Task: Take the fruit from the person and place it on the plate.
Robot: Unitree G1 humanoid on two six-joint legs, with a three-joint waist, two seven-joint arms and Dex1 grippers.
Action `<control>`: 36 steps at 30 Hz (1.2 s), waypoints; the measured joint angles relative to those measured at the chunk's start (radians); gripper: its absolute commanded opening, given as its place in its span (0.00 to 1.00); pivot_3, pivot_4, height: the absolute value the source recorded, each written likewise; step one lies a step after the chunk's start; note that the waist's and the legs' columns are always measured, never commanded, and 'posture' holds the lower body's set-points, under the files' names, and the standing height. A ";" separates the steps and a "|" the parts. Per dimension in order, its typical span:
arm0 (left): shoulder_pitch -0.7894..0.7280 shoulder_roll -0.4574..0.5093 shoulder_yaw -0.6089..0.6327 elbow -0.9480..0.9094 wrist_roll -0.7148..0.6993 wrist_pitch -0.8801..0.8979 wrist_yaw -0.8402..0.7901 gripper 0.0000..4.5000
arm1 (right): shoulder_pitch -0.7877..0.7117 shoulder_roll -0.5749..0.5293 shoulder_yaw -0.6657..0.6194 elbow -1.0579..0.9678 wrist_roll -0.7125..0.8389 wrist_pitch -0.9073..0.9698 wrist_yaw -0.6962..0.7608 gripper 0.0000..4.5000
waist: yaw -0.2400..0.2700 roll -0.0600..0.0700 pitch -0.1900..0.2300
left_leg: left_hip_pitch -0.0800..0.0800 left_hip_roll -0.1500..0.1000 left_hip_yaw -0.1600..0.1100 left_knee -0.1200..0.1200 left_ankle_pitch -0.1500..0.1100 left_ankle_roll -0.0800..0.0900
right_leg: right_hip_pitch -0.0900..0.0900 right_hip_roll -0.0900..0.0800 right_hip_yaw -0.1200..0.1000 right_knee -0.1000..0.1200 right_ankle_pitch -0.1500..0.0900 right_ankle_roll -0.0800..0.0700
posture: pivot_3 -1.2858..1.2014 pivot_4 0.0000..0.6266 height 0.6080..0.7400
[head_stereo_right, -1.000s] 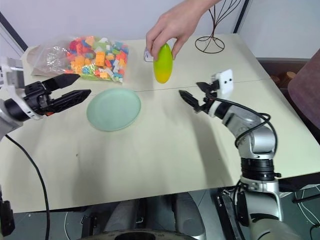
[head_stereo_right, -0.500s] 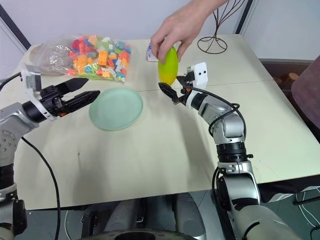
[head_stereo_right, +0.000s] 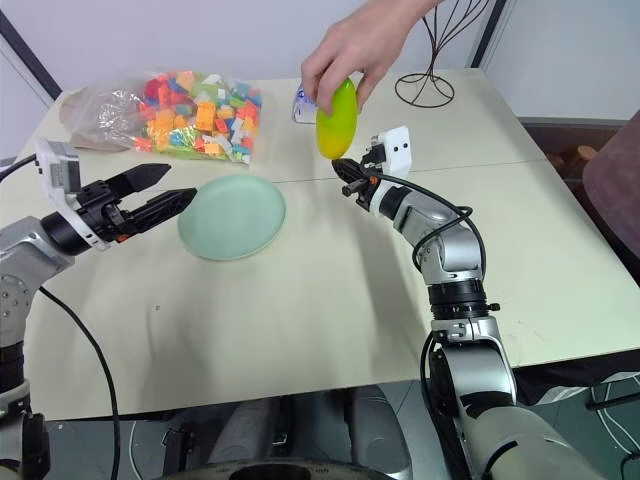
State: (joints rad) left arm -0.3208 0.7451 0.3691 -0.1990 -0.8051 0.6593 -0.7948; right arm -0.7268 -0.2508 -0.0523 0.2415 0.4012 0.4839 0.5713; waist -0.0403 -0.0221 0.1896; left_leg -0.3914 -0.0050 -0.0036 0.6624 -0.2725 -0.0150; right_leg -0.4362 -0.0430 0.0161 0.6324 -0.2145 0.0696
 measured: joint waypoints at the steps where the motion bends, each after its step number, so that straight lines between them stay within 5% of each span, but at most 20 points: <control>1: 0.000 0.000 0.000 0.000 0.002 0.000 0.000 1.00 | -0.001 0.000 0.003 -0.001 -0.004 0.000 0.000 0.00 | 0.000 0.000 0.000 | 0.000 0.000 0.000 0.000 0.000 0.000 | 0.000 0.000 0.000 0.000 0.000 0.000 | 0.52 0.24 1.00; 4: 0.000 0.000 0.000 0.000 0.007 -0.001 0.000 1.00 | -0.002 0.000 0.006 -0.004 -0.005 0.001 0.001 0.00 | -0.001 0.000 0.000 | 0.000 0.000 0.000 0.000 0.000 0.000 | 0.000 0.000 0.000 0.000 0.000 0.000 | 0.52 0.24 1.00; 7: 0.000 0.000 0.000 0.000 0.009 -0.001 0.000 1.00 | -0.002 0.000 0.006 -0.017 -0.002 0.013 0.008 0.19 | -0.001 0.000 0.000 | 0.000 0.000 0.000 0.000 0.000 0.000 | 0.000 0.000 0.000 0.000 0.000 0.000 | 0.52 0.24 1.00; 13: 0.000 0.000 0.001 0.000 0.011 -0.007 0.000 1.00 | 0.015 -0.006 0.013 -0.087 0.029 0.063 0.059 0.88 | -0.001 0.000 0.000 | 0.000 0.000 0.000 0.000 0.000 0.000 | 0.000 0.000 0.000 0.000 0.000 0.000 | 0.52 0.24 1.00; 31: 0.004 0.016 0.001 -0.013 0.011 -0.011 0.008 1.00 | -0.102 0.074 -0.049 0.090 0.034 0.055 -0.045 0.88 | -0.002 0.000 0.000 | 0.000 0.000 0.000 0.000 0.000 0.000 | 0.000 -0.001 0.000 0.000 0.000 0.000 | 0.52 0.24 1.00; 36: 0.004 0.017 0.001 -0.013 0.011 -0.011 0.009 1.00 | -0.102 0.075 -0.052 0.096 0.035 0.054 -0.044 0.55 | -0.002 0.000 0.000 | 0.000 0.000 0.000 0.000 0.000 0.000 | 0.000 -0.001 0.000 0.000 0.000 0.000 | 0.52 0.24 1.00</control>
State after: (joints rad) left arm -0.3165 0.7618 0.3697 -0.2118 -0.7941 0.6486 -0.7860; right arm -0.8286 -0.1754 -0.1046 0.3378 0.4364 0.5382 0.5269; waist -0.0420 -0.0220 0.1896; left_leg -0.3915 -0.0051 -0.0037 0.6621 -0.2726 -0.0149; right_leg -0.4363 -0.0435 0.0159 0.6323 -0.2146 0.0695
